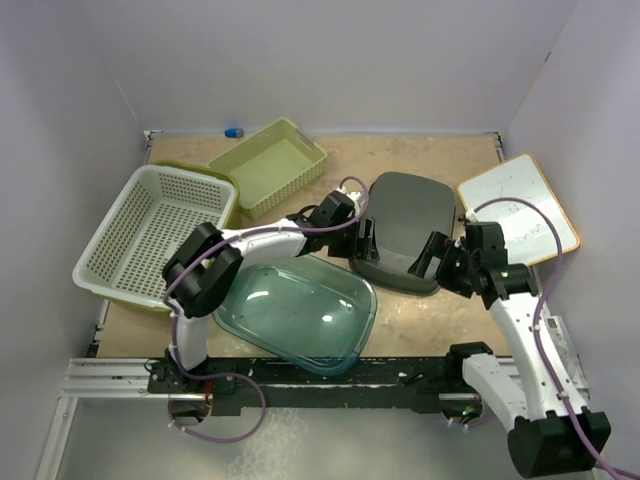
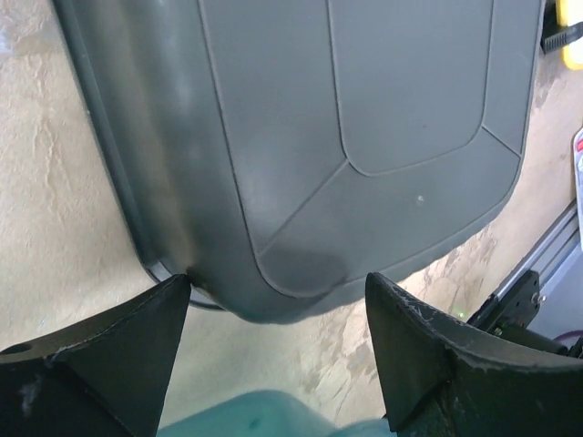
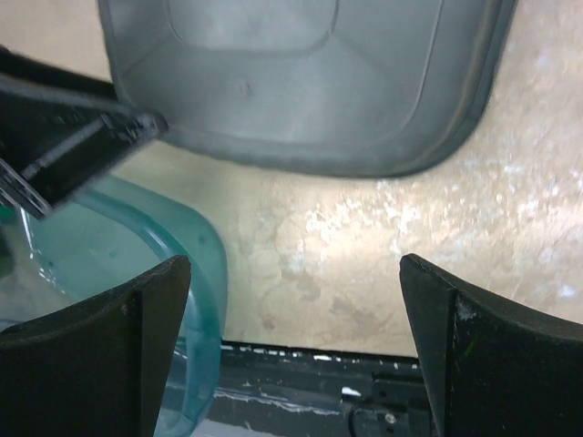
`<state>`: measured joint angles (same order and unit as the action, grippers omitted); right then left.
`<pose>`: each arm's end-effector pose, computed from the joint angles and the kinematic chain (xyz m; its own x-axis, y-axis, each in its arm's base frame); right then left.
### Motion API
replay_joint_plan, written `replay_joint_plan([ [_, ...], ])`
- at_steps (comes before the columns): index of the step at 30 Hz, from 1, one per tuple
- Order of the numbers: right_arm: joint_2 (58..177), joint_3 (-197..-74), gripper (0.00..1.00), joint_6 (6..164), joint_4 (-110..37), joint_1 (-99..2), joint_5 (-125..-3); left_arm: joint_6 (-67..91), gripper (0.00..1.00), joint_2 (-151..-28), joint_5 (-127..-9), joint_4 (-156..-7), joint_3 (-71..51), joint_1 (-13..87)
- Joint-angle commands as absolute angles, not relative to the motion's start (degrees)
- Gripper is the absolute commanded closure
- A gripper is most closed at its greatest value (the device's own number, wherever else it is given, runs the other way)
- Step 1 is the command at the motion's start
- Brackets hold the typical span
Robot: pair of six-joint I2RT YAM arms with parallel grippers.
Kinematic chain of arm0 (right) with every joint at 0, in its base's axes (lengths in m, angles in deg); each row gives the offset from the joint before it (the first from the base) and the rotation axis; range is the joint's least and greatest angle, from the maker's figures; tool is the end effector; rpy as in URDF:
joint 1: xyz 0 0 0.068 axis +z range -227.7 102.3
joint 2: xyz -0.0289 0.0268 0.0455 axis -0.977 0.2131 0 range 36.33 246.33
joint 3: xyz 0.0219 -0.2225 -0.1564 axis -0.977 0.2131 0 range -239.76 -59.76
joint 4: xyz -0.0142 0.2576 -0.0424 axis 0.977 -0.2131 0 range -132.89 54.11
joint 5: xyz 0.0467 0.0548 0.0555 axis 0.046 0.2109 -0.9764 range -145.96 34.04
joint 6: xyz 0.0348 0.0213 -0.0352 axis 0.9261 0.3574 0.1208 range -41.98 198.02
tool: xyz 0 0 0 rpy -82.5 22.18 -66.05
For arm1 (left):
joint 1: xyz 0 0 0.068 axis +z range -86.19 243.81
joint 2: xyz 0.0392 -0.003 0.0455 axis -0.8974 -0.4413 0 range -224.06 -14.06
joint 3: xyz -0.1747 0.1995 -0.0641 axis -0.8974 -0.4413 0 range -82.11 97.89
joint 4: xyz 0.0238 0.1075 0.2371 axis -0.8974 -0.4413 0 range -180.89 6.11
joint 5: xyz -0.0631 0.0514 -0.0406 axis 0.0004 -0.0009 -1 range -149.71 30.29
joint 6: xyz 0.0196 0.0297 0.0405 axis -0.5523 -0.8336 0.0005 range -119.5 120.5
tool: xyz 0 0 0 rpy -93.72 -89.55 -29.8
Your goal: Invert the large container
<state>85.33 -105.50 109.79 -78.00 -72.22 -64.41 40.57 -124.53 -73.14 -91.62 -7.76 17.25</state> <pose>0.1703 0.0216 0.2811 -0.7060 0.4554 -0.5424 0.2053 0.8646 0.4587 0.2854 -0.3135 0.1897 -0.8933 0.0328 -0.4482 0.3220 0.7425 -0.5874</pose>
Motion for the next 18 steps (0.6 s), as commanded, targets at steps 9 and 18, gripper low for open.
replay_joint_plan([
  [9,86.65,-91.92,0.05,115.99,-66.52,-72.16,-65.73,34.52,0.26,-119.33,-61.07,-98.58,8.88,20.28],
  [18,103.12,-94.59,0.05,119.60,-41.39,-72.15,-60.93,31.70,0.25,-102.82,-53.21,-102.93,0.85,20.20],
])
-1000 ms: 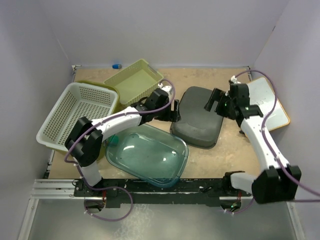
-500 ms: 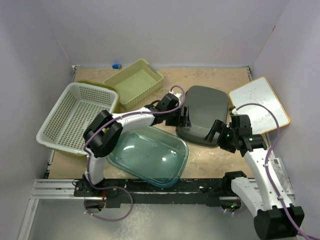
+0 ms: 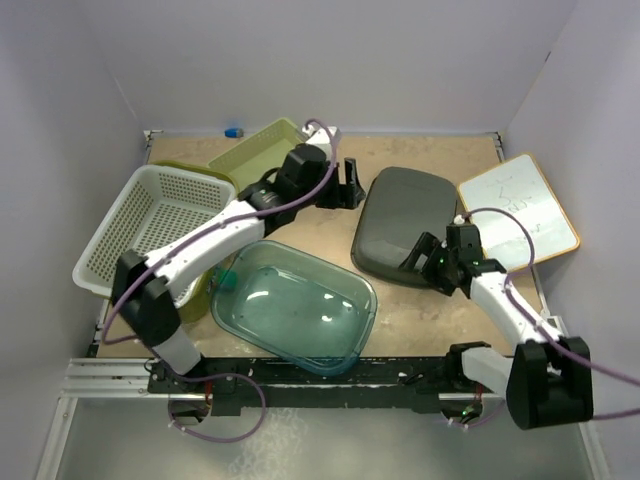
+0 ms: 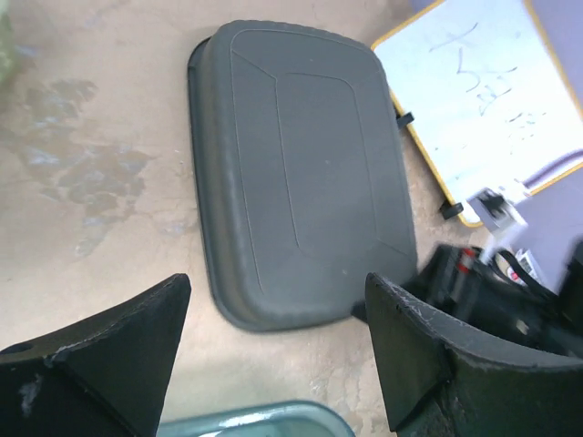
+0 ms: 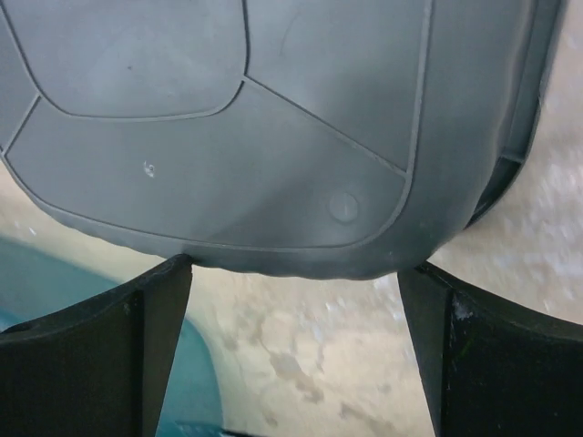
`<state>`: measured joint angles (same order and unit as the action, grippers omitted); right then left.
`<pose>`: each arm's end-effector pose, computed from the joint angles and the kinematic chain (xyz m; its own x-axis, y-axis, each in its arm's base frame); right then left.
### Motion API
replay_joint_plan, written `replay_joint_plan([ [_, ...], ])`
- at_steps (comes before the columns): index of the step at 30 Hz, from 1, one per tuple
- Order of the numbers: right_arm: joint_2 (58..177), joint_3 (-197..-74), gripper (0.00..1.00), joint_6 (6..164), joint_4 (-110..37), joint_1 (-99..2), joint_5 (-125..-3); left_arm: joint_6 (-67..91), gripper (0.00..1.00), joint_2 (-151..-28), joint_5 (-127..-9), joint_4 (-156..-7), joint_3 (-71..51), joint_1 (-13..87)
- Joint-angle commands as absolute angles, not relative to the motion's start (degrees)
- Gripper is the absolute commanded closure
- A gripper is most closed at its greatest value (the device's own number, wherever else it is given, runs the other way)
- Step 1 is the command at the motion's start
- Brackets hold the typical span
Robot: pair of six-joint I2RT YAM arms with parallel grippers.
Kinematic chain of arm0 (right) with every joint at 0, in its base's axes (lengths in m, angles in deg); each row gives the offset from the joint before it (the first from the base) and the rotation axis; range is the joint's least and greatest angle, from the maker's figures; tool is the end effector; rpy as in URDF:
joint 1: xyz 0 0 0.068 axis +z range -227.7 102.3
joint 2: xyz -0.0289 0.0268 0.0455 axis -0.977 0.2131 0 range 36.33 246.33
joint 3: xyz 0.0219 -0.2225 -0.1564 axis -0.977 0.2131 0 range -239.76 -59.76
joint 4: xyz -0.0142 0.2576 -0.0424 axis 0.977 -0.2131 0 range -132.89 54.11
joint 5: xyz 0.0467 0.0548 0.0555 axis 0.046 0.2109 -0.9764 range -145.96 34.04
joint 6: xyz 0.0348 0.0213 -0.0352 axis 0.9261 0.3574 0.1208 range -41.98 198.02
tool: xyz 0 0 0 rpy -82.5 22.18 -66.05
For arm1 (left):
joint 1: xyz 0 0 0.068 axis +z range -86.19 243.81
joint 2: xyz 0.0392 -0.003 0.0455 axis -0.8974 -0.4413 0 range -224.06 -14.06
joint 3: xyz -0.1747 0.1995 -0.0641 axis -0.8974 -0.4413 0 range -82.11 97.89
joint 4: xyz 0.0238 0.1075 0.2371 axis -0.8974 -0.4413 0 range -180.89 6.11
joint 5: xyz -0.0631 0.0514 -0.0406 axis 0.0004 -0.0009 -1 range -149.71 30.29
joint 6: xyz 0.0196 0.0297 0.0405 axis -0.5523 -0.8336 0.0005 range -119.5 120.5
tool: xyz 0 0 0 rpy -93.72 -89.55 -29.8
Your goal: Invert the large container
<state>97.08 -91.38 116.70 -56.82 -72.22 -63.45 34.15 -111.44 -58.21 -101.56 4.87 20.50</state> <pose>0.2030 0.0241 0.1932 -0.7070 0.5546 -0.4389 0.3380 0.8100 0.4792 0.2934 -0.2754 0.3385 -0.6557 -0.1431 -0.7413 0.3672 0.7975 -0.4787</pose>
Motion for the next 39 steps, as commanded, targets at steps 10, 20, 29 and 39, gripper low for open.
replay_joint_plan([
  [10,130.05,-117.65,0.05,120.71,-36.86,-72.15,-61.45,32.46,0.25,-93.87,-49.59,-103.45,-10.59,19.74],
  [20,113.03,-110.04,0.03,109.31,-39.88,-72.07,-65.85,32.72,0.25,-93.54,-33.77,-115.64,-11.71,10.87],
  [29,98.72,-104.60,0.04,95.25,-47.19,-65.48,-78.24,51.19,0.25,-93.76,-22.70,-123.72,-16.84,5.47],
  [39,100.67,-105.97,0.05,98.24,-45.80,-61.00,-74.20,66.20,0.25,-98.12,-22.44,-113.34,-19.85,8.37],
])
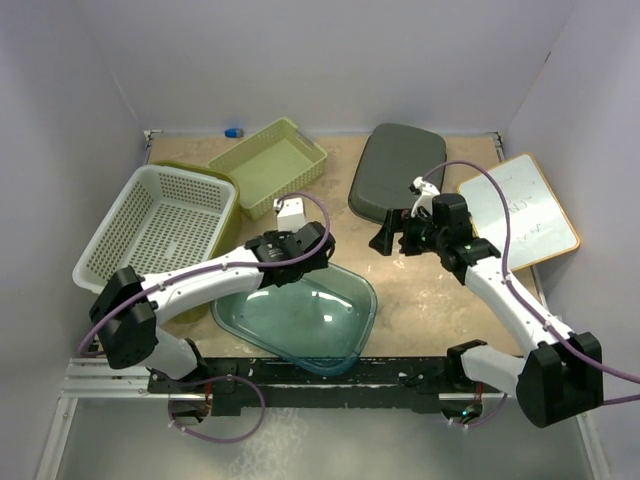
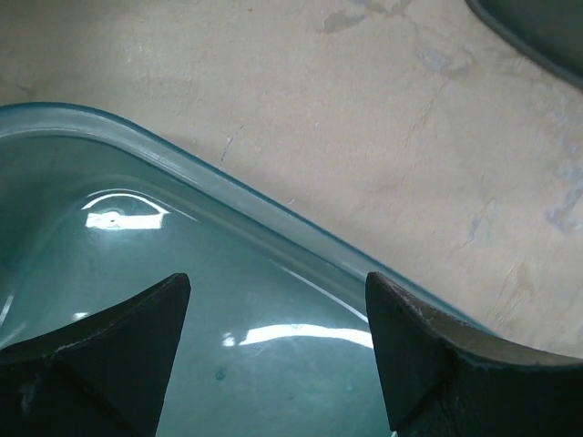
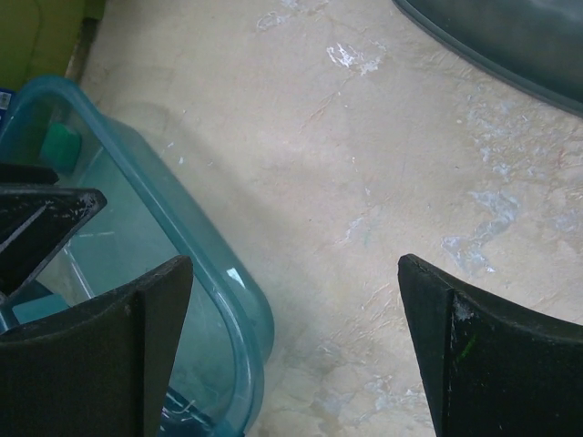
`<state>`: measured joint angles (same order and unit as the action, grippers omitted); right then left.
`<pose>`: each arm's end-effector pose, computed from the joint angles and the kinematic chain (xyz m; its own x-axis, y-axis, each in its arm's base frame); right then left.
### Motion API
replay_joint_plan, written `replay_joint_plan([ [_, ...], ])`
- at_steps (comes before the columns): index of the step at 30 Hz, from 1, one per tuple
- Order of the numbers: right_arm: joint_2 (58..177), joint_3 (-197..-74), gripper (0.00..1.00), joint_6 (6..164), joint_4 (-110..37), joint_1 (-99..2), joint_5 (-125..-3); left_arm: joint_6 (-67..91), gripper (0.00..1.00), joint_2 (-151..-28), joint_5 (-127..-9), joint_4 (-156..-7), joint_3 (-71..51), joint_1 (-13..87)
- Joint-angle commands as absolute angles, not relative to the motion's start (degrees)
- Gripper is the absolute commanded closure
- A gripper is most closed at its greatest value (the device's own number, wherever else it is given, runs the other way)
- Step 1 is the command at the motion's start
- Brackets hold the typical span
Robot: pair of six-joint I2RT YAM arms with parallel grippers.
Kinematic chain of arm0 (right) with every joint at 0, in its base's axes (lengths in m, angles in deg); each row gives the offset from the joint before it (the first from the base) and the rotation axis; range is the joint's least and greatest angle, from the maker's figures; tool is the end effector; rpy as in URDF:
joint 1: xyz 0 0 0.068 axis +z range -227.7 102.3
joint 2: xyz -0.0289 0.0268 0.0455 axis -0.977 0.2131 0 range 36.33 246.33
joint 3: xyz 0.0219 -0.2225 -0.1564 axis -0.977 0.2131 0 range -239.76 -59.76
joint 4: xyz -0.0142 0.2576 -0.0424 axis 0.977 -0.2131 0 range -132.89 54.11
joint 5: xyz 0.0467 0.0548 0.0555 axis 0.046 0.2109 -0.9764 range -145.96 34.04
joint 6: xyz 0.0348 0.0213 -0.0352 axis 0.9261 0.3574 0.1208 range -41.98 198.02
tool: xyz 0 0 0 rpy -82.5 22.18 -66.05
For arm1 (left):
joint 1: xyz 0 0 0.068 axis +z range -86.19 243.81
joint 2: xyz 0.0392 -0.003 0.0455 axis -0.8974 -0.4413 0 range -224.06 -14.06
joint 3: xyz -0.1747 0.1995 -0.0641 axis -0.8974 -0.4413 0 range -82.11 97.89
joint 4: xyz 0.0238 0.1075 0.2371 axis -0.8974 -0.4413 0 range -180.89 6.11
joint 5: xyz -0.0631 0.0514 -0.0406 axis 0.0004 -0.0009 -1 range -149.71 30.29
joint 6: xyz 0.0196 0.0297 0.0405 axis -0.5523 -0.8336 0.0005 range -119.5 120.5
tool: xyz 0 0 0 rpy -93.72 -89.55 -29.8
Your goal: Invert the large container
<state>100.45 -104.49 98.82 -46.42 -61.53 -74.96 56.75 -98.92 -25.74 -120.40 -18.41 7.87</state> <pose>0.2360 0.0805 0.2726 -0.6374 0.1647 -0.7527 -0.3294 0.8249 0.4594 0.1855 -0.2390 0.2565 -0.6950 -0.2031 -0.6897 -0.1046 0.9776 -0.1824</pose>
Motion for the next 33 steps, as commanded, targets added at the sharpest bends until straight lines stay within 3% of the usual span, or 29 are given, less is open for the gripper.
replay_joint_plan([
  [1,100.57,-106.06,0.05,98.15,-45.72,-60.93,-73.97,67.79,0.25,-98.17,-22.29,-111.89,-20.34,8.76],
  [7,101.17,-105.88,0.05,97.95,-46.67,-60.91,-73.39,77.47,0.25,-106.10,-26.45,-111.20,-18.09,11.87],
  [10,100.47,-105.39,0.05,97.89,-47.67,-60.91,-72.94,78.20,0.31,-111.51,-26.37,-115.12,-14.51,11.80],
  [18,98.41,-107.37,0.05,102.68,-56.40,-60.89,-62.80,71.25,0.71,-112.21,-27.60,-112.82,-10.52,7.71],
  [24,94.04,-112.80,0.05,106.71,-62.48,-60.87,-50.65,63.75,0.99,-111.51,-36.12,-106.28,-8.13,4.71],
  [33,89.88,-125.60,0.02,108.85,-71.29,-60.99,-30.49,58.77,1.00,-110.83,-55.59,-89.56,-5.31,4.50],
])
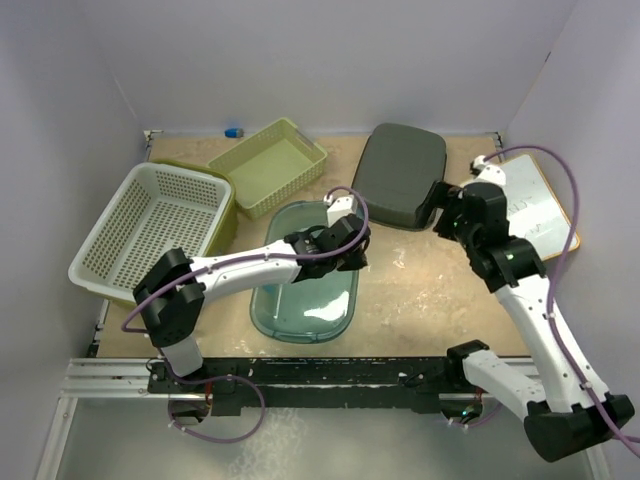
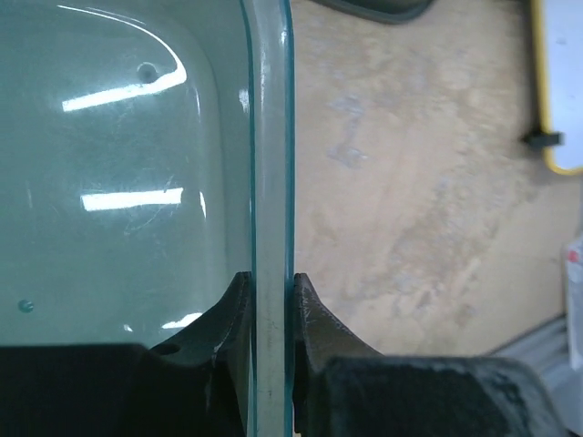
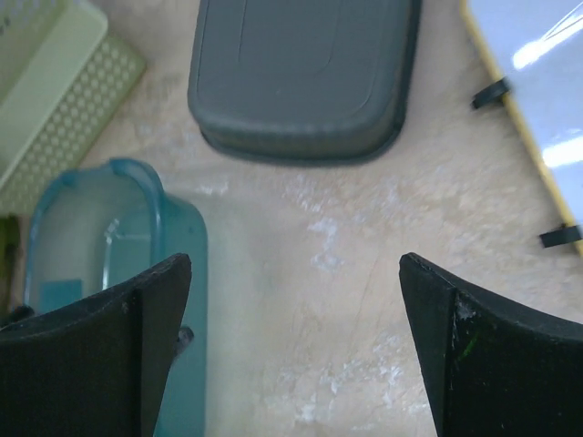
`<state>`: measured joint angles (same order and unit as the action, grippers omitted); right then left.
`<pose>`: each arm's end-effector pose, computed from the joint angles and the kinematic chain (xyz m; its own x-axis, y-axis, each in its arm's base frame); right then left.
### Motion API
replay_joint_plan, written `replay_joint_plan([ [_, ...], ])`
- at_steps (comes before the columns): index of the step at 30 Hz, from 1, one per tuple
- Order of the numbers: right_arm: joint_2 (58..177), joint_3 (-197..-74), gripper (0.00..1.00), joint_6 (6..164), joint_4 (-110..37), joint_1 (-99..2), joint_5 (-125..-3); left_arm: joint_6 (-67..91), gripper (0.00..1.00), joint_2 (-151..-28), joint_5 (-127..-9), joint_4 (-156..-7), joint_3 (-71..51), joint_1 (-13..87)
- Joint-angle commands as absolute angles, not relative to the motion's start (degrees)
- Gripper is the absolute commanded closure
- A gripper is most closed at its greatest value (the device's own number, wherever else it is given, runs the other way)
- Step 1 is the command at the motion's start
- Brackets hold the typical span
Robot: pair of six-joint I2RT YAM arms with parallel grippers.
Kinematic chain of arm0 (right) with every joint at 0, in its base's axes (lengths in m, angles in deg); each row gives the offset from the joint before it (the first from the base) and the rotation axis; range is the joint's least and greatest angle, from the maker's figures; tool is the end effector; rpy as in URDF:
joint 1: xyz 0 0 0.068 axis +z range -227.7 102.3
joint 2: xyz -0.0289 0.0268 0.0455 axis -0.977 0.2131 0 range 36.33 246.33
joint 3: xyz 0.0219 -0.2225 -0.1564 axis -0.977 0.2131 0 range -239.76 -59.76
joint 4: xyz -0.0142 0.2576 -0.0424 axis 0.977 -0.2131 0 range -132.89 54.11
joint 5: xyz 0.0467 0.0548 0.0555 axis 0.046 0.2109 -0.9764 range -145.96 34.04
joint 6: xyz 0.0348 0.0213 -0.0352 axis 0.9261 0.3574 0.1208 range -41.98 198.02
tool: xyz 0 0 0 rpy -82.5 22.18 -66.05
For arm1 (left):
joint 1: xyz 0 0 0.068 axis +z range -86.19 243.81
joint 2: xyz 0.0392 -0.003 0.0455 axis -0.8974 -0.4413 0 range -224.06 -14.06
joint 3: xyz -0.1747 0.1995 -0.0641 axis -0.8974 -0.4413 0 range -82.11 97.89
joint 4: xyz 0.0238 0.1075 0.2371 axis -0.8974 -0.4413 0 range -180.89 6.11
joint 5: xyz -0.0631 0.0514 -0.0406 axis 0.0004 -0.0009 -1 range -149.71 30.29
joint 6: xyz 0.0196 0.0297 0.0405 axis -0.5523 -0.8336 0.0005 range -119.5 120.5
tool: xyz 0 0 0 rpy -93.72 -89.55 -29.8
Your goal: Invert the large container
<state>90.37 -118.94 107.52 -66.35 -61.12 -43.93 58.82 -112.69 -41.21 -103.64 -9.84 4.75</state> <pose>0.1957 0.0505 0.3624 -0.4051 0.3818 -0.8307 0.1162 0.9228 0.3674 0.2052 -0.3206 0.2419 -0.7905 -0.2508 -0.5587 0.0525 0.8812 -0.4699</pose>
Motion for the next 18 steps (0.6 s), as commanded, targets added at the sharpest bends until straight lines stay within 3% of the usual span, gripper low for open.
replay_joint_plan([
  [1,90.39,-127.74,0.01,108.30,-72.25,-61.00,-28.02,58.69,1.00,-111.51,-57.32,-89.41,-3.66,4.55],
  [7,95.63,-139.09,0.00,104.05,-75.55,-61.00,-18.55,64.64,1.00,-114.47,-67.97,-83.28,3.36,6.62],
  [18,97.40,-141.75,0.00,104.01,-74.60,-61.34,-17.56,97.50,1.00,-113.85,-83.27,-38.12,-15.23,15.60],
])
